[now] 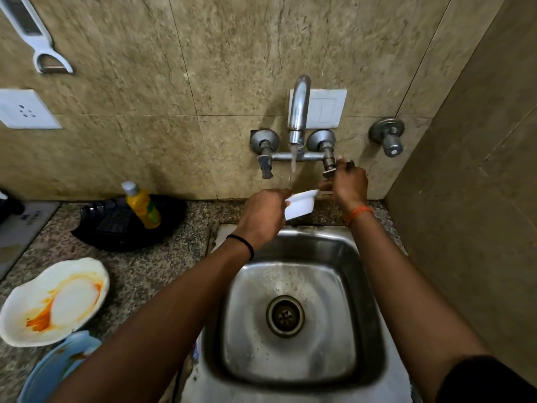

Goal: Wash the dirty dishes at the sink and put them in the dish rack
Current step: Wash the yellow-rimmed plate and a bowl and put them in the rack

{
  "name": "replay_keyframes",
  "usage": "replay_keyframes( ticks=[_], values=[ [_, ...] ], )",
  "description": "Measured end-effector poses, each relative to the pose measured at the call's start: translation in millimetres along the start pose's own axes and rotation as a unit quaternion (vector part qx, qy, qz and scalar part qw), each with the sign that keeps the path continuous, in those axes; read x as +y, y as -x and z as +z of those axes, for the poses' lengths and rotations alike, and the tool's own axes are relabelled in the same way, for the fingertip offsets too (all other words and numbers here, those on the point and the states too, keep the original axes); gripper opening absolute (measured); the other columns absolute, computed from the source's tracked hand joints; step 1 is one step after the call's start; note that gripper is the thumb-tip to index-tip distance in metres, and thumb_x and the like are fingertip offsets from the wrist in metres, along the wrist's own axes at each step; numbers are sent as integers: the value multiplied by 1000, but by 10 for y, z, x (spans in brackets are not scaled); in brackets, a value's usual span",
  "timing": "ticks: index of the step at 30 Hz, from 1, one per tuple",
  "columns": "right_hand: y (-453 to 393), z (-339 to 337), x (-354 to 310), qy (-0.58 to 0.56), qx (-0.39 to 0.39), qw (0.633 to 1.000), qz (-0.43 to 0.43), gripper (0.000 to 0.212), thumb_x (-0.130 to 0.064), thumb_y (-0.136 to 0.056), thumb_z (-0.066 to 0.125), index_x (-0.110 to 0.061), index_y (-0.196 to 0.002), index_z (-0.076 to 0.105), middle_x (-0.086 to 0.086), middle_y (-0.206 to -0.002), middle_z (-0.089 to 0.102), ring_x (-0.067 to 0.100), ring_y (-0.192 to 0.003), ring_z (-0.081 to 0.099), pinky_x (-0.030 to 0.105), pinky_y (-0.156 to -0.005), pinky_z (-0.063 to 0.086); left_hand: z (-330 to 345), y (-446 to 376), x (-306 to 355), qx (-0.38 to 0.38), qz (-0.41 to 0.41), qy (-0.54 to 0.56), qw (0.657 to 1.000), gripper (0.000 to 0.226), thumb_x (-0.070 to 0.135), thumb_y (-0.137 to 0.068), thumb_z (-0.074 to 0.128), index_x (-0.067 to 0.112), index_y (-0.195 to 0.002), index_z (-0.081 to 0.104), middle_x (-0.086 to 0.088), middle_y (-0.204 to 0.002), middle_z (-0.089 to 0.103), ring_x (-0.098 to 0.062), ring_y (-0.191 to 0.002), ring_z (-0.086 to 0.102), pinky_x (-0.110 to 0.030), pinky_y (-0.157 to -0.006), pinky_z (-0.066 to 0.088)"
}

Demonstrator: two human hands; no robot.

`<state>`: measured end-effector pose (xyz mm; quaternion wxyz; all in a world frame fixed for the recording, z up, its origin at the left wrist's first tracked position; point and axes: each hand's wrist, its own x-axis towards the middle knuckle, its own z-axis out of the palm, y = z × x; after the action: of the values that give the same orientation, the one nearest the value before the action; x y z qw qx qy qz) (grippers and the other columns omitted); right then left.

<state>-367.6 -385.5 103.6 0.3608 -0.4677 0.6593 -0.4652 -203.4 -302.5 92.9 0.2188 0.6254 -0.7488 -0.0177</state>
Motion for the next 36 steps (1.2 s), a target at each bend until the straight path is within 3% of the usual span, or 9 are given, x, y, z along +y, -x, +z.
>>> replay_keyframes(
  ticks=[3,8,14,18,21,23,27,32,36],
  values=[
    [21,-13,60,-36,-37,998,43,45,-50,-95,42,-17,-79,67,11,-75,74,24,-69,72,40,-71,59,16,107,-36,9,22,-13,1000,25,15,-89,55,18,-111,66,-10,-101,71,-32,-88,65,-36,-70,48],
    [258,-21,381,-15,-111,986,126,44,-57,-81,61,-14,-89,64,5,-85,64,23,-78,60,28,-65,49,122,343,-85,35,71,-8,997,43,4,-73,67,16,-114,68,-9,-102,73,-31,-83,69,-35,-65,56],
    [693,-85,636,-218,-257,892,301,14,-6,-95,39,1,-96,52,21,-86,63,28,-55,70,36,-50,60,279,762,-44,21,180,-32,983,47,10,-78,44,17,-119,67,-2,-104,73,-25,-85,69,-32,-70,57],
    [773,-163,791,-199,-242,909,273,14,-1,-94,40,-2,-93,54,19,-83,65,24,-56,71,33,-46,57,340,917,-172,-6,60,117,991,35,44,-93,51,26,-118,67,5,-120,68,-14,-107,62,-28,-89,51],
    [794,-236,866,-171,-262,915,256,16,-1,-92,44,-4,-104,56,17,-86,67,26,-66,69,39,-54,61,430,934,-316,54,-121,197,971,42,31,-93,58,13,-131,57,-6,-132,59,-20,-123,53,-25,-102,39],
    [800,-273,893,-163,-283,912,250,19,-2,-92,46,-5,-108,56,16,-88,67,24,-66,68,40,-59,60,482,885,-395,55,-287,256,922,51,19,-90,64,3,-136,49,-14,-128,61,-25,-118,57,-28,-96,42],
    [829,-316,935,-138,-327,904,238,20,-3,-94,49,-6,-110,60,12,-90,69,21,-67,69,40,-63,59,438,818,-401,-40,-471,529,705,37,7,-91,62,-3,-126,57,-18,-107,67,-26,-80,68,-29,-62,56],
    [830,-183,1057,97,-240,966,28,60,-1,-91,55,-7,-147,33,19,-140,49,33,-121,53,45,-102,43,427,857,-365,-24,-455,575,679,21,2,-90,61,3,-112,61,-13,-94,64,-8,-48,63,-19,-42,50],
    [1100,48,1149,431,-151,845,-279,73,-27,-89,49,-5,-152,18,18,-160,11,35,-148,11,45,-120,10,478,842,-232,5,-467,556,688,17,2,-91,59,16,-82,58,-10,-85,64,-22,-69,60,-27,-56,52]
  ],
)
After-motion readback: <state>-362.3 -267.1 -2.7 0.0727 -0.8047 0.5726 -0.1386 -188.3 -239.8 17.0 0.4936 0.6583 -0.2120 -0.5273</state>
